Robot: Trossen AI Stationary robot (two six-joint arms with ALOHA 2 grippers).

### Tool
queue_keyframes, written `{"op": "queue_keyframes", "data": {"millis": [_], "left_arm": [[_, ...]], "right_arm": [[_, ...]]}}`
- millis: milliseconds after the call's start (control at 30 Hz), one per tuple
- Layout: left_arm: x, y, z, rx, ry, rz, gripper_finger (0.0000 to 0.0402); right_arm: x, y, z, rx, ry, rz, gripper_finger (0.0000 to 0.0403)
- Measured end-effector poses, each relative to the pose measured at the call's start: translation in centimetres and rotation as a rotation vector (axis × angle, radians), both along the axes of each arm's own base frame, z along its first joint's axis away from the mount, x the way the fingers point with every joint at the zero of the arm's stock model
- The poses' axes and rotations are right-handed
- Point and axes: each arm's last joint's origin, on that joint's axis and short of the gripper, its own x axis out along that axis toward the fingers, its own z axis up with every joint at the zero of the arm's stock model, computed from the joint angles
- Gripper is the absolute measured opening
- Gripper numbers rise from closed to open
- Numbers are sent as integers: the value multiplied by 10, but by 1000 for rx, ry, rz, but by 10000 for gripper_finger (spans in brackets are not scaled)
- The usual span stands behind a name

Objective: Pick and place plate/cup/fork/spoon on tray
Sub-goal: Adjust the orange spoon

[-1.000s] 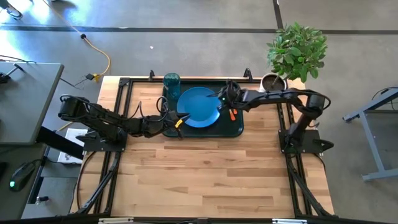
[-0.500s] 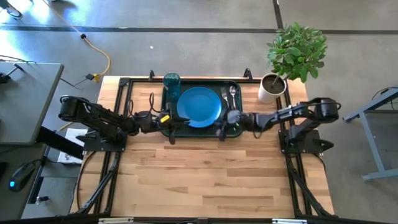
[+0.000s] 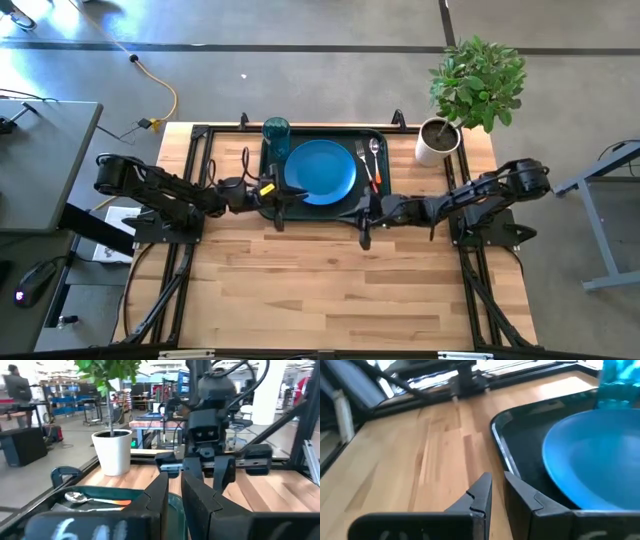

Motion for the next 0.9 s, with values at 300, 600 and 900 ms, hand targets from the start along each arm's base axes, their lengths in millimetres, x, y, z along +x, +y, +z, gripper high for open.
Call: {"op": "queue_keyframes", "data": {"millis": [300, 600, 900], "left_arm": [[0, 0, -1, -89, -6, 8, 42], [0, 2, -2, -69, 11, 68, 42], [-2, 7, -6, -144, 22, 234, 42]], "right_arm": [[2, -2, 4, -46, -24, -62, 39], [5, -13, 16, -105, -147, -171, 39], [-2, -41, 0, 75, -42, -529, 40]]}}
